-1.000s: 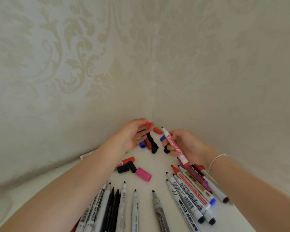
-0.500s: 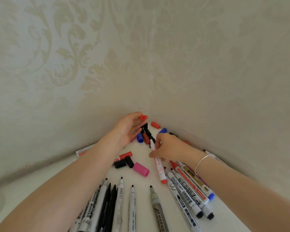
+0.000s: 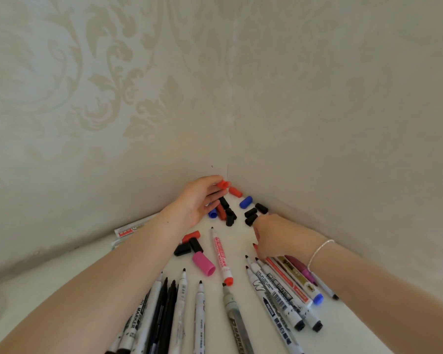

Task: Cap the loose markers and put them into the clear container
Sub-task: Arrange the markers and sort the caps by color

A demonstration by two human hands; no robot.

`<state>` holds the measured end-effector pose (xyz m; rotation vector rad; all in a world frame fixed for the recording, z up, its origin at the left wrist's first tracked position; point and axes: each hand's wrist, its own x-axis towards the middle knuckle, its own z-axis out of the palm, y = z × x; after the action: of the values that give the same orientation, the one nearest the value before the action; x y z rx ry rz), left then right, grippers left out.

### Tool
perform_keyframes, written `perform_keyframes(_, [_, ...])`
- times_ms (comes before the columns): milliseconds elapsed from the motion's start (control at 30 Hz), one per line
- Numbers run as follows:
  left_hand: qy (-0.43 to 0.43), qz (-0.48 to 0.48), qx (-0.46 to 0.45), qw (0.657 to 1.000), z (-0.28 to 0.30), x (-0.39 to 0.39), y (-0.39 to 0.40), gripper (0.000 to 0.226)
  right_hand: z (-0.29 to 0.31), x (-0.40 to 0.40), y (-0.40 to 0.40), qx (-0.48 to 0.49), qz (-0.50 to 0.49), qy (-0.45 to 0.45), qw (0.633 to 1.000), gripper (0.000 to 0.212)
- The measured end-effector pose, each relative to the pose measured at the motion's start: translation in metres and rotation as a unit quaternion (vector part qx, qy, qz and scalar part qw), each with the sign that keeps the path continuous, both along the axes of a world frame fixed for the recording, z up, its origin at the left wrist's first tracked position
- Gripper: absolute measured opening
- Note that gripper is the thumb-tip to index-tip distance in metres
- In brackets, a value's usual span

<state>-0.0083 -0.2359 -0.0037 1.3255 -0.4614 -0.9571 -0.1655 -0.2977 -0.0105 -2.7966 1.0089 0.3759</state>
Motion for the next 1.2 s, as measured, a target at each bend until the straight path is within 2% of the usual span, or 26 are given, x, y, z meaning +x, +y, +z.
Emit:
perform_keyframes(100, [-0.007,-0.008,0.003,1.000,0.000,-0.001,0.002,0.009,-0.004,0.003,-0.001,-0.005,-0.003,-0.033,0.999,0.019])
perform_keyframes(200, [-0.008,-0.005,0.004,1.000,0.002,0.001,0.005,0.011,0.006,0.004,-0.006,0.063,-0.057,-0.184,0.979,0.024])
perform_keyframes(233, [-0.010,0.000,0.007,1.000,0.003,0.001,0.007,0.012,0.011,0.006,-0.008,0.112,-0.085,-0.253,0.957,0.026])
perform_keyframes(300, [-0.016,0.009,0.016,1.000,0.003,0.003,0.009,0.014,0.020,0.008,-0.010,0.232,-0.126,-0.372,0.890,0.024])
perform_keyframes(333, [-0.016,0.010,0.018,1.000,0.003,0.003,0.010,0.014,0.023,0.008,-0.009,0.275,-0.133,-0.408,0.860,0.022])
perform_keyframes(367, [-0.015,0.009,0.018,1.000,0.003,0.003,0.010,0.013,0.023,0.009,-0.008,0.290,-0.130,-0.427,0.846,0.020])
perform_keyframes(600, [-0.010,-0.021,0.012,1.000,0.001,-0.003,0.011,0.014,0.013,0.017,-0.004,0.303,-0.112,-0.468,0.823,0.020])
perform_keyframes(767, [-0.041,-0.041,0.020,0.998,0.001,-0.009,0.010,0.008,0.011,0.018,-0.003,0.293,-0.117,-0.489,0.813,0.023])
perform_keyframes(933, [-0.061,-0.036,0.034,0.997,0.001,-0.019,0.008,0.005,0.013,0.022,0.002,0.334,-0.149,-0.522,0.771,0.019])
perform_keyframes(1033, [-0.027,0.002,0.009,1.000,0.002,-0.016,0.006,0.022,0.017,0.020,0.002,0.419,-0.155,-0.519,0.728,0.018])
perform_keyframes(1100, [-0.013,0.015,-0.007,1.000,0.003,-0.014,0.006,0.029,0.019,0.017,0.002,0.453,-0.142,-0.514,0.715,0.024])
perform_keyframes(1167, [-0.007,0.010,-0.015,1.000,0.003,-0.014,0.007,0.028,0.019,0.016,0.005,0.446,-0.135,-0.517,0.718,0.023])
perform_keyframes(1200, [-0.007,0.006,-0.018,1.000,0.003,-0.015,0.007,0.027,0.020,0.017,0.008,0.416,-0.135,-0.519,0.735,0.022])
